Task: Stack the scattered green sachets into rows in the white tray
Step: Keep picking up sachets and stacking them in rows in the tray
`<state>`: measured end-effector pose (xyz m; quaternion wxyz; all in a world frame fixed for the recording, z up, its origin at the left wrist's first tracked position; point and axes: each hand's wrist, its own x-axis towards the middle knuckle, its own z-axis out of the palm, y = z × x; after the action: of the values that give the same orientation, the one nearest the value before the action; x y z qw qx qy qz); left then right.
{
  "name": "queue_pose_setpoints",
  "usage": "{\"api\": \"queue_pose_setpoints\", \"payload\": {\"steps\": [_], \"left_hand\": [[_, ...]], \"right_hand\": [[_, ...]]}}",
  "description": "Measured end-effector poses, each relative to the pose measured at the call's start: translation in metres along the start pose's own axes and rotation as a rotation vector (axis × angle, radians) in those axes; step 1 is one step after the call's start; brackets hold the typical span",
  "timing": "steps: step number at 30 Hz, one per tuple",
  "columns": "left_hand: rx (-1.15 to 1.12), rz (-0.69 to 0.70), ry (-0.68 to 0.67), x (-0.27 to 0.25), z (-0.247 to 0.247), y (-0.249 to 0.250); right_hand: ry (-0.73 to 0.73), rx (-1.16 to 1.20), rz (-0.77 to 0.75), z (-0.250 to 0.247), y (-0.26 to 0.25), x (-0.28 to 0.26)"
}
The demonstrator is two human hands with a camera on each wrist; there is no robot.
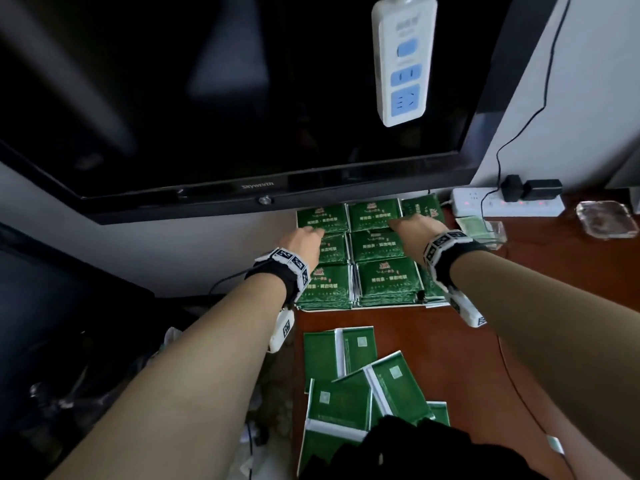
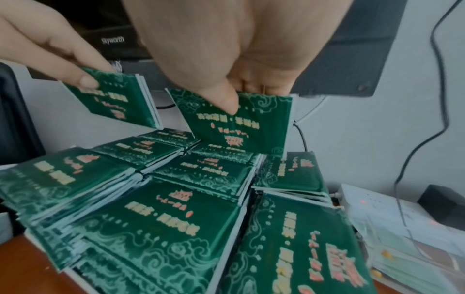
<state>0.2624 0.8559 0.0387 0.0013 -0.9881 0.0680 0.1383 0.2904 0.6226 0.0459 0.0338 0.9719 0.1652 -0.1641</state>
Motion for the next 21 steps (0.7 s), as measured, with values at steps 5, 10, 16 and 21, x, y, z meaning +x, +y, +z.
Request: {"api": "queue_pose_setpoints", "payload": {"steps": [5, 10, 16, 21], "left_hand": [[0.013, 0.063, 0.064, 0.013, 0.030, -0.001], [0.090, 0.101, 0.002, 0.010, 0.056, -0.006], [0.113, 0.168, -0.019, 0.004, 0.072, -0.012], [0.108, 0.153, -0.012, 0.011, 0.075, -0.019]], "right_hand": [[0.006, -0.001, -0.099, 0.026, -0.002, 0.016], [-0.029, -0.023, -0.136, 0.049, -0.007, 0.022], [-0.058, 0.042, -0.137, 0.066, -0.007, 0.025], [-0.065, 0.057, -0.142, 0.064, -0.010, 0.026]]}}
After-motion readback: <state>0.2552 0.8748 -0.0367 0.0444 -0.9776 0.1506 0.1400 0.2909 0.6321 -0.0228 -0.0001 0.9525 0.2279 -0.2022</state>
